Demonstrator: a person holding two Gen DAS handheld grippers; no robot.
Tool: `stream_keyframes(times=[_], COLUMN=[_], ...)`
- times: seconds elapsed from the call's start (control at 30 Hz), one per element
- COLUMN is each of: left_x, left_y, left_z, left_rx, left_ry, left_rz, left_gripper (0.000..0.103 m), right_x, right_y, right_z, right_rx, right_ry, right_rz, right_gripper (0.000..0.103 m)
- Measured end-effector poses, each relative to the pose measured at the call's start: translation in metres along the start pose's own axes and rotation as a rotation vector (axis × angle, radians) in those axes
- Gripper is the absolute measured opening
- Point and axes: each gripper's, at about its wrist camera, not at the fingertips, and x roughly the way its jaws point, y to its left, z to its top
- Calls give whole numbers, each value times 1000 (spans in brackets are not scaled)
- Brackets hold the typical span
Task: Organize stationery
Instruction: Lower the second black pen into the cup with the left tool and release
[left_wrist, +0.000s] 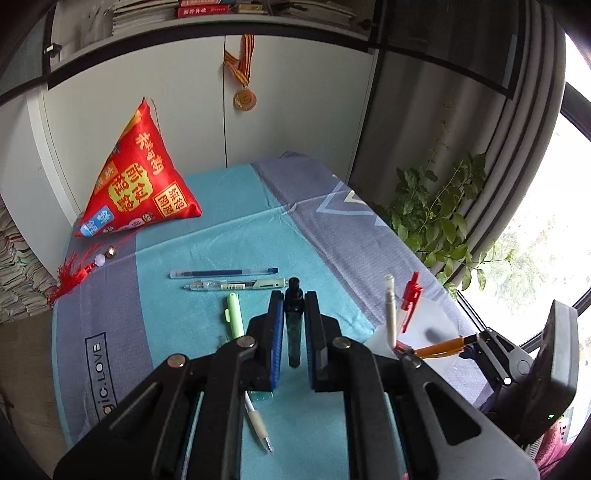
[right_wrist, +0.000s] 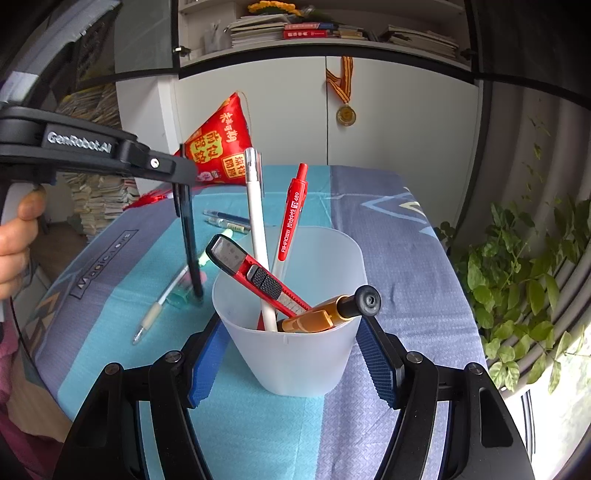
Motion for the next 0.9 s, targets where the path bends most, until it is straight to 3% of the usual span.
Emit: stream_keyframes(times=[0.23,0.47,0.63,0.9], left_x=[-43,-81,-72,-36], left_y=[-18,-39,-58,-68], left_z=[19,34,32,23], left_rx=[44,70,109,142], left_ry=[-114,-206,-152,-66], left_rz=[-51,-175,-253,-236], left_gripper=[9,9,9,9], right_x=[-1,-1,-1,-1], right_y=[-1,-1,-1,-1], right_z=[-1,-1,-1,-2], right_rx=[10,9,7,6], right_ry=[2,2,2,3], right_rz=[0,-1,-1,-1], right_gripper=[70,70,70,70])
